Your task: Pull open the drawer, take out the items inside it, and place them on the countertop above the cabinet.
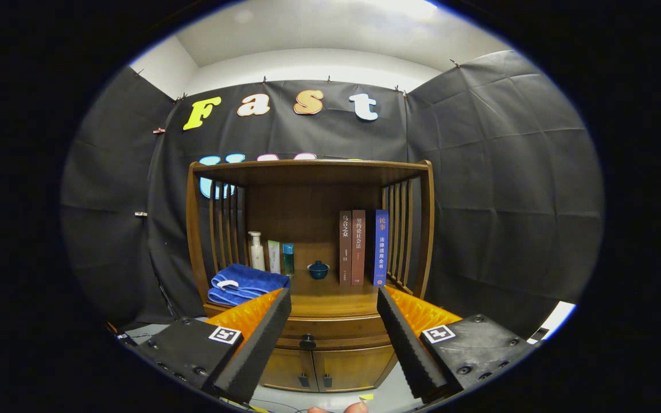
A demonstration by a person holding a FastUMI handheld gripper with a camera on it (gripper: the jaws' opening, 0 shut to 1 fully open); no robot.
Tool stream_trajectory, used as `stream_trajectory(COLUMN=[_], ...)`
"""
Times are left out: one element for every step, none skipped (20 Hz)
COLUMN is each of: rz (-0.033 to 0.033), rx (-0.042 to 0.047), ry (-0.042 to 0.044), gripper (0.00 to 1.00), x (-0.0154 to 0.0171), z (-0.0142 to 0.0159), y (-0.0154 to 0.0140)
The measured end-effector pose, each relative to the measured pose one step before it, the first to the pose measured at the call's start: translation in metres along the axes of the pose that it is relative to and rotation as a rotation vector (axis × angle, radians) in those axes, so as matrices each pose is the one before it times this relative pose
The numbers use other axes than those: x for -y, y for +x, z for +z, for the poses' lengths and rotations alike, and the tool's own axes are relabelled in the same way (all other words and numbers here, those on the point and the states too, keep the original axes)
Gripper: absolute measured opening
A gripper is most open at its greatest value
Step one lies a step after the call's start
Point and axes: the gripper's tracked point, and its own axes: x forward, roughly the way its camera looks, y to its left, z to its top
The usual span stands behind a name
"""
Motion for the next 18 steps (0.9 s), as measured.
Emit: stream_trajectory(rz=[-0.00175, 0.00039, 0.00306, 0.00211, -0.00151, -0.00073, -0.00391, -0.00137, -0.00588, -0.00735, -0.00326, -0.00021, -0.00250, 0.00720, 0.00333, 0.00190, -0.00446, -0.00096], rx=[0.00151, 0.00086, -0.00012, -0.00173, -0.00089, -0.00027, 0.00106, 0.00035, 0.00316, -0.00241, -0.00199, -0.00866, -0.00222, -0.00890, -0.01428, -0.01764, -0.01444, -0.01379], ry=[0.00473, 0.00497, 0.00225, -0.00164, -0.00528, -0.00695, -0.00966, -0.00529, 0.00027, 0.00485, 0.00507, 0.00174, -0.00292, -0.00250, -0.00670, -0.00763, -0.00944, -0.00512], gripper=[0.99, 0.99, 0.99, 0.99, 0.99, 0.99, 0.99, 0.99, 0.99, 0.99, 0.99, 0.99, 0.99, 0.99, 0.99, 0.99, 0.99, 0.99], x=[0.00043, -0.00058, -0.00156, -0.00176, -0.00114, -0.00139, -0.00111, -0.00130, -0.00143, -0.00073, -0.00297, -0.00314, -0.00408, -0.00342, -0.00393, -0.00203, -0.00013, -0.00041], z=[-0.00038, -0.00143, -0.00255, -0.00318, -0.00330, -0.00413, -0.00551, -0.00811, -0.01016, -0.01185, -0.01417, -0.01495, -0.01599, -0.01551, -0.01726, -0.01706, -0.01582, -0.01364], y=[0.00214, 0.00325, 0.00380, 0.00514, 0.00606, 0.00692, 0.00873, 0.00825, 0.00931, 0.00839, 0.00832, 0.00792, 0.00853, 0.00880, 0.00954, 0.00997, 0.00957, 0.00903])
